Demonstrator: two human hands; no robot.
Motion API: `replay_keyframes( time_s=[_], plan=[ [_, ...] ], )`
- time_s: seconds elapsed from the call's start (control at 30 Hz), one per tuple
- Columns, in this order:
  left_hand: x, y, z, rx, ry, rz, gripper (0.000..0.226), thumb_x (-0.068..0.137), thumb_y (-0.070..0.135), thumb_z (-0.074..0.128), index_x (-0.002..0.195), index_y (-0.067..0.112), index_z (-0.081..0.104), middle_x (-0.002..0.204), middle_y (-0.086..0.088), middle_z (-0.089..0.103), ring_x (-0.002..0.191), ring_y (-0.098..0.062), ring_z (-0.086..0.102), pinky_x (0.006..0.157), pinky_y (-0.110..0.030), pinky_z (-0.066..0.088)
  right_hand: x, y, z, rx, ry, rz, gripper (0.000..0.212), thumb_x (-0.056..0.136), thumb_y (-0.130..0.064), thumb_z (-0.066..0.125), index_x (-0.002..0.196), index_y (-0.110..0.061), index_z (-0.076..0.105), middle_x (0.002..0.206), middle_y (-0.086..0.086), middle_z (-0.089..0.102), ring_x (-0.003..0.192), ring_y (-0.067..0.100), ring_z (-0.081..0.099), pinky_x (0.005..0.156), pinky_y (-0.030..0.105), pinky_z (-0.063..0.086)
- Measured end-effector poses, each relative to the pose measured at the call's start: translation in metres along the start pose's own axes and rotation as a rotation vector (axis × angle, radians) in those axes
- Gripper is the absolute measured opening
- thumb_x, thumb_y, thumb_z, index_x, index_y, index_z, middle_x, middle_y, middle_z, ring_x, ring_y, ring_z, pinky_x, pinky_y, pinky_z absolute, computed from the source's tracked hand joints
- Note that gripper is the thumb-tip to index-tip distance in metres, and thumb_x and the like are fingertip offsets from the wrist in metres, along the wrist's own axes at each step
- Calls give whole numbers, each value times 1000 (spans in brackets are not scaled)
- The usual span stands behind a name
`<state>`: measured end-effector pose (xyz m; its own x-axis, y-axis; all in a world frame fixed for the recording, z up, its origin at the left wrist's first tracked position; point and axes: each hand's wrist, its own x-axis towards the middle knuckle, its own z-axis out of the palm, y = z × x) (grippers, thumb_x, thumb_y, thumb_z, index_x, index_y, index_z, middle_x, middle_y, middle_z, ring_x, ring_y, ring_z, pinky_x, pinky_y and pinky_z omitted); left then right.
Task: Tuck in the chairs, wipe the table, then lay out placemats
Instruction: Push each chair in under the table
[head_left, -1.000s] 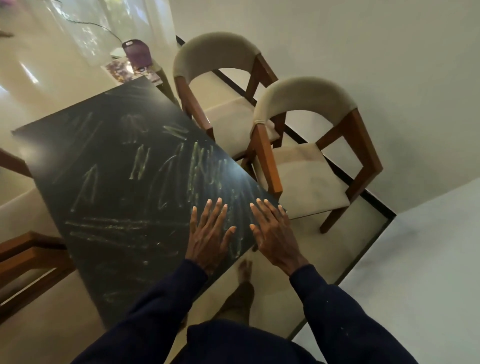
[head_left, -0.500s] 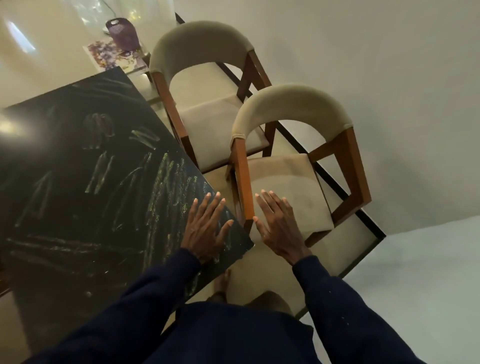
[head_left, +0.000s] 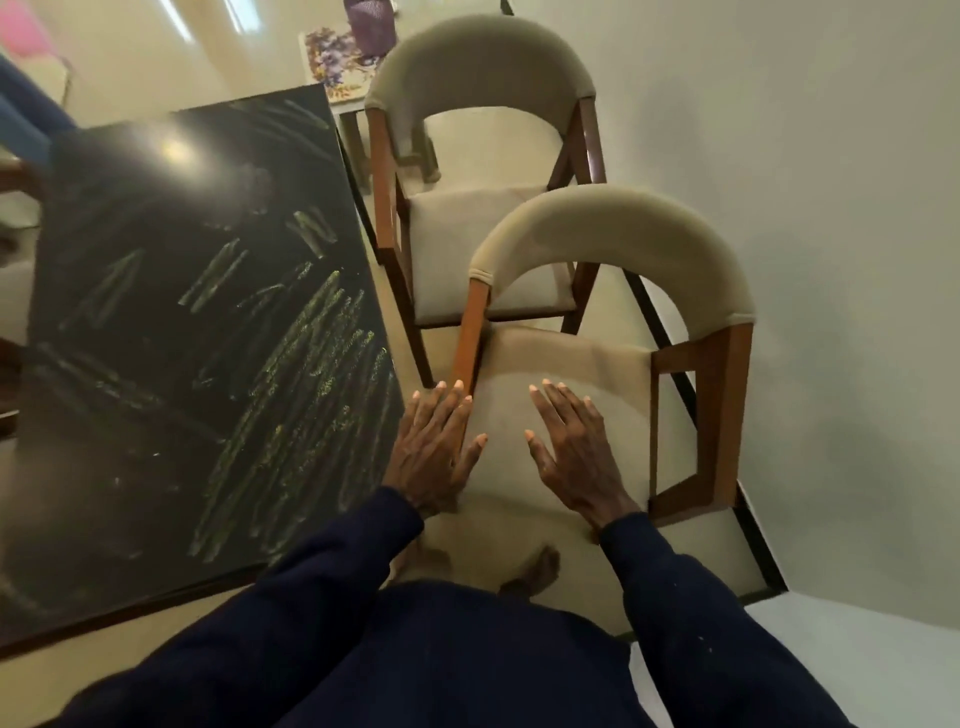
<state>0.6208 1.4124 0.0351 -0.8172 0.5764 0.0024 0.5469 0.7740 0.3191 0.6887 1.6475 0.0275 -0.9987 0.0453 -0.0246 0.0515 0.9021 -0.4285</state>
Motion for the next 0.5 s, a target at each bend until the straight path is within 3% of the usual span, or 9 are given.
replay_keyframes(
  time_s=[0.3,0.5],
  plan=[
    [44,69,23,21,-45,-48,73,110,61,23,161,14,41,171,-11,32,162,-28,20,132,-55,14,2,78,-40,-21,-25,-55,67,106,-47,38,167,-18,29,171,12,34,161,31,29,128,59,29],
    [87,88,39,-32,-22,-64,71,109,59,25,162,14,39,173,-10,29,163,-26,18,132,-46,5,28,107,-59,-36,-29,-60,67,105,-46,39,165,-16,35,168,14,40,158,33,33,125,63,32]
  ],
)
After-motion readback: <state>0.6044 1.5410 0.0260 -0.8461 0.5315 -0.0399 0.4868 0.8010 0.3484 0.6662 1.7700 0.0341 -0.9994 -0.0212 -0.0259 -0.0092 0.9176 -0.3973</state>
